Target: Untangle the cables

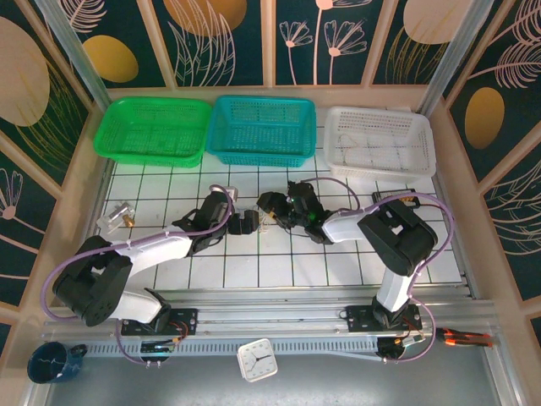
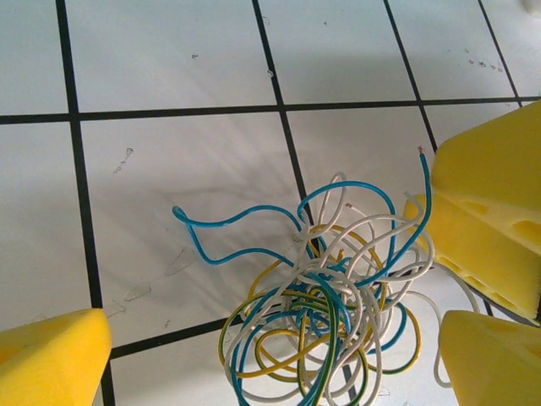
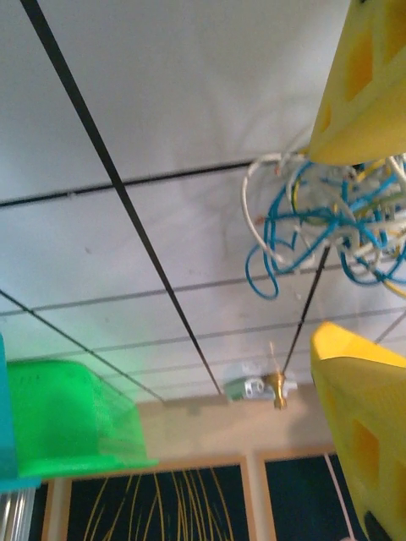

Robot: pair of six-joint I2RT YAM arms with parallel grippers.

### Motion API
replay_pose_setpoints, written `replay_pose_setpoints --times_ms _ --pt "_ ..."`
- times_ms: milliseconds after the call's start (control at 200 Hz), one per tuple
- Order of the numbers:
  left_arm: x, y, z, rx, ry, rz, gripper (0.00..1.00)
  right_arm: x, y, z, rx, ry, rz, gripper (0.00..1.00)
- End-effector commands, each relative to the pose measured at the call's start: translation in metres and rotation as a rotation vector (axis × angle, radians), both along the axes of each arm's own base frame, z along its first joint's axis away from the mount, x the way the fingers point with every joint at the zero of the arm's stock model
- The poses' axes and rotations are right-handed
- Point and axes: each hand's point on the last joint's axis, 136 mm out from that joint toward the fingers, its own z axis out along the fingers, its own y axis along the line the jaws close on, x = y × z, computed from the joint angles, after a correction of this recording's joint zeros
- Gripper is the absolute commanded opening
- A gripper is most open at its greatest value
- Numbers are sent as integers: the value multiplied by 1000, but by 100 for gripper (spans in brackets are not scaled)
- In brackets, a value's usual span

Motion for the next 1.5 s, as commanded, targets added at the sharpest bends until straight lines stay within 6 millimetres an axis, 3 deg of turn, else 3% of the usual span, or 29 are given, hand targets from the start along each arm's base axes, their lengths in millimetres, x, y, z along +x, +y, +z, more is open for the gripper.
replay_pose_setpoints --times_ms 0,165,545,651,721,1166,1491 --pt "0 -2 7 -35 -13 5 99 10 -13 -15 -112 -20 -18 60" --pt "-1 0 7 -37 -12 9 99 18 -14 -14 -134 -49 -4 52" --pt "-3 0 4 -38 -5 9 99 25 3 -7 -95 -82 73 34" --pt "-3 0 3 -37 -4 9 99 25 5 -5 -92 -92 84 17" --pt "-3 0 3 -34 -4 8 99 25 4 -1 -96 -104 88 0" --pt "4 -7 13 -34 -52 -29 99 16 7 74 -209 -325 178 0" --pt "5 -24 38 -119 -151 -118 99 9 12 103 -189 -374 200 0"
